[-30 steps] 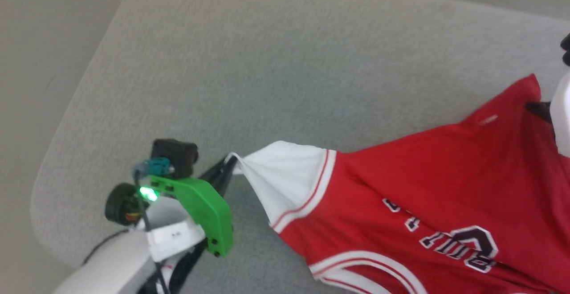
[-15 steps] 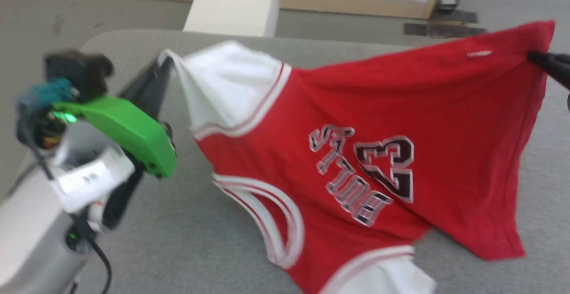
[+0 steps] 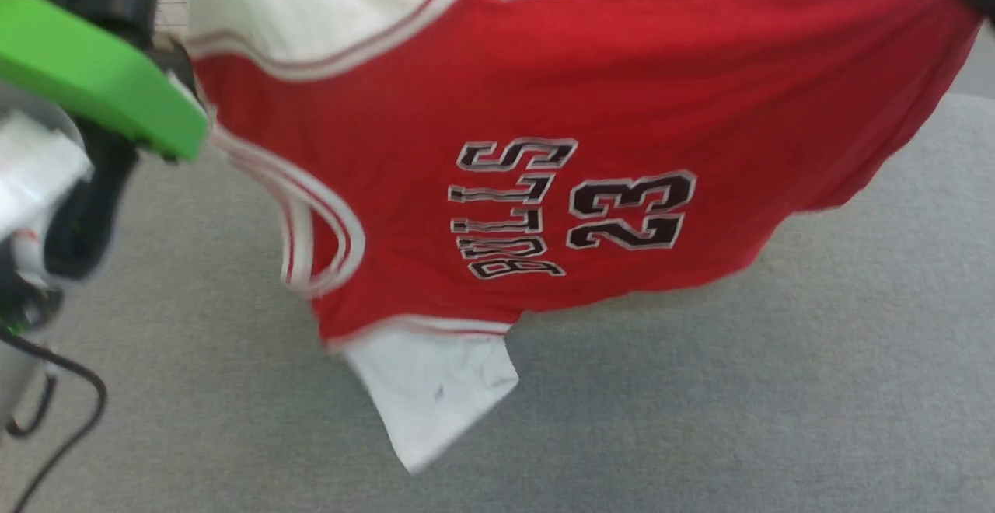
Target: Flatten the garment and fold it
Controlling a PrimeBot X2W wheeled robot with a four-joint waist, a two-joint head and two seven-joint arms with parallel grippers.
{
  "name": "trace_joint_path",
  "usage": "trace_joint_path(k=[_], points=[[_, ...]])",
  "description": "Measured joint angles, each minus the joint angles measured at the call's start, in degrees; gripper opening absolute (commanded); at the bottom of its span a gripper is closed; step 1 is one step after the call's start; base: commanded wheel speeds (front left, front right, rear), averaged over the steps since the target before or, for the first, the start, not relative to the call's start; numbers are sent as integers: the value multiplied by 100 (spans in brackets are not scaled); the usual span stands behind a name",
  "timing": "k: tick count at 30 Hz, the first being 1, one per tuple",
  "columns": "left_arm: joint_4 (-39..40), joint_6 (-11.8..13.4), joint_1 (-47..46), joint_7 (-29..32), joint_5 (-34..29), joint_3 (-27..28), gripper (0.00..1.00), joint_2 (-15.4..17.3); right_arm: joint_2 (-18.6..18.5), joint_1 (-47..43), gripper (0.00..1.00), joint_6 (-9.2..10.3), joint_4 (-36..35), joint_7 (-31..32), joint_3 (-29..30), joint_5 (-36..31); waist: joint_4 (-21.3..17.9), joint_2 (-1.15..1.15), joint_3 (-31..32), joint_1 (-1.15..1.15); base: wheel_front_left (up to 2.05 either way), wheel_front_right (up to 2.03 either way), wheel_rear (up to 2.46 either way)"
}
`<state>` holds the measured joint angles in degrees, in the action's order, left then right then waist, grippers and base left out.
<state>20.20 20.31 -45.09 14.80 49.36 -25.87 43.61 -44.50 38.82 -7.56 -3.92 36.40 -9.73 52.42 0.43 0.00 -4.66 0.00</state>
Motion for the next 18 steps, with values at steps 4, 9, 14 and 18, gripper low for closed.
trace_joint_path(k=[4,9,14,18], points=[[-322,-246,-641,163,12,9,0,-48,75,389,0,0,14,-55,64,-96,-96,0,-195,0,0,0,0],[-1040,-694,-1770,439,-21,-91,0,-155,182,1167,0,0,279,-225,-51,-358,-173,0,-630,0,0,0,0],[-2106,-1094,-3132,593,-174,-163,0,-435,339,2294,0,0,855,-608,-448,-669,-227,0,-1195,0,0,0,0],[-3056,-1410,-4292,627,-463,-299,0,-698,554,3395,0,0,1619,-1051,-798,-922,-288,0,-1692,1,0,0,0]])
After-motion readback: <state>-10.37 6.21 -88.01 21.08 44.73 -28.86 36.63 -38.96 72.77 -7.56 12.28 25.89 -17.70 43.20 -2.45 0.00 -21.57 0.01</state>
